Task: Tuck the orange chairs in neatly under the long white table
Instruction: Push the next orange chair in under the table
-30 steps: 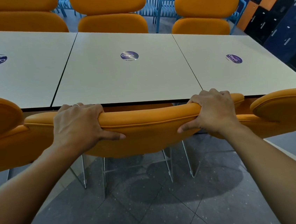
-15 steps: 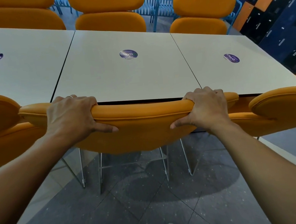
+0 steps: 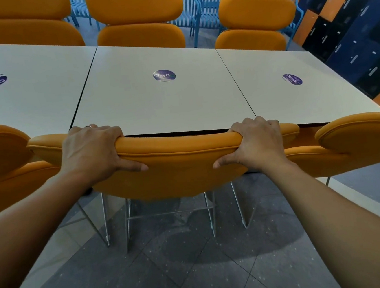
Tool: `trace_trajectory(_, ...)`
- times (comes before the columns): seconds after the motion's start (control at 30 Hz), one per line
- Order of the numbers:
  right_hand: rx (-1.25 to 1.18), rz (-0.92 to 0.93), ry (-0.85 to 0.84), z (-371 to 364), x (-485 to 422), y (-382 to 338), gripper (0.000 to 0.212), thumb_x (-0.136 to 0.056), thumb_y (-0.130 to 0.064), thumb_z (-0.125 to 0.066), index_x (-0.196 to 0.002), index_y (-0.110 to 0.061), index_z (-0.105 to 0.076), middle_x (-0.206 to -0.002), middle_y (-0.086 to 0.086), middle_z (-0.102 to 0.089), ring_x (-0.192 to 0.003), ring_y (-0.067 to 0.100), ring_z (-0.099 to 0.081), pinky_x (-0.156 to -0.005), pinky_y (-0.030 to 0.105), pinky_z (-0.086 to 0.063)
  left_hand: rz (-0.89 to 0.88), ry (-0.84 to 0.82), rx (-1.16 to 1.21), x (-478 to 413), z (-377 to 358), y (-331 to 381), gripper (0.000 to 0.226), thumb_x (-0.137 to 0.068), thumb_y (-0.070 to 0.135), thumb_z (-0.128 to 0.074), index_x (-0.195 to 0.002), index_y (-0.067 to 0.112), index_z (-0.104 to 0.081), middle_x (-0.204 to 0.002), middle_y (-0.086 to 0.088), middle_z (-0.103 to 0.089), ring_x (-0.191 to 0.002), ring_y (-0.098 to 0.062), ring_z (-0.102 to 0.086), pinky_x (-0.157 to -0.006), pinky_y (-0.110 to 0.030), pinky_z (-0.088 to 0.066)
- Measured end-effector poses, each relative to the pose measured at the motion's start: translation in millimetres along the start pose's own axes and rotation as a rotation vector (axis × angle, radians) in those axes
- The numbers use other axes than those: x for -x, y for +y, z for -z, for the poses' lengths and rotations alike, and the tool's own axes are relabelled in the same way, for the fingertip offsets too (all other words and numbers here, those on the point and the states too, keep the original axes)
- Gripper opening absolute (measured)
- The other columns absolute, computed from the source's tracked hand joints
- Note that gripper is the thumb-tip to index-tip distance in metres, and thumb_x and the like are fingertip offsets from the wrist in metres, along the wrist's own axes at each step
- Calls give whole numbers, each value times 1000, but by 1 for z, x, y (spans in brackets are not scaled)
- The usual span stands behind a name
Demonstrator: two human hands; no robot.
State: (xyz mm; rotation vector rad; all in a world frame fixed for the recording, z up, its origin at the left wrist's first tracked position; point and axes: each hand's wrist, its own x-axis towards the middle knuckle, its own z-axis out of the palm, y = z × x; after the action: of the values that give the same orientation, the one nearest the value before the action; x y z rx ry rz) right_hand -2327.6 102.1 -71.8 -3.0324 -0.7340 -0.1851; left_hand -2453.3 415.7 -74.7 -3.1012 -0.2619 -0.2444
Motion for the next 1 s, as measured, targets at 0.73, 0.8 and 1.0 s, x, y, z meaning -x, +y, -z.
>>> trace_trajectory(0.73, 34, 53, 31, -2, 0, 5, 97, -47, -103, -46, -112, -34, -63, -105, -6, -65, -103, 21, -55, -86, 42, -36, 138, -73, 111, 12, 5, 12, 99, -47, 101, -33, -115, 32, -56, -108, 3, -61, -108, -29, -52, -103, -54, -30)
trace_trajectory(0.8, 26, 55, 32, -2, 1, 5, 96, -48, -103, -47, -114, -34, -62, -108, -6, -65, -106, 22, -55, -88, 42, -36, 151, -84, 140, 15, 6, 15, 99, -48, 98, -37, -120, 33, -54, -116, 1, -60, -115, -31, -49, -107, -54, -25)
trace_trajectory(1.0, -35, 70, 29, 0, 4, 7, 95, -51, -100, -51, -119, -36, -62, -116, -5, -65, -112, 23, -53, -92, 44, -35, 176, -72, 206, 31, 17, 28, 78, -76, 66, -62, -141, 29, -41, -143, -2, -47, -138, -29, -33, -118, -52, -10)
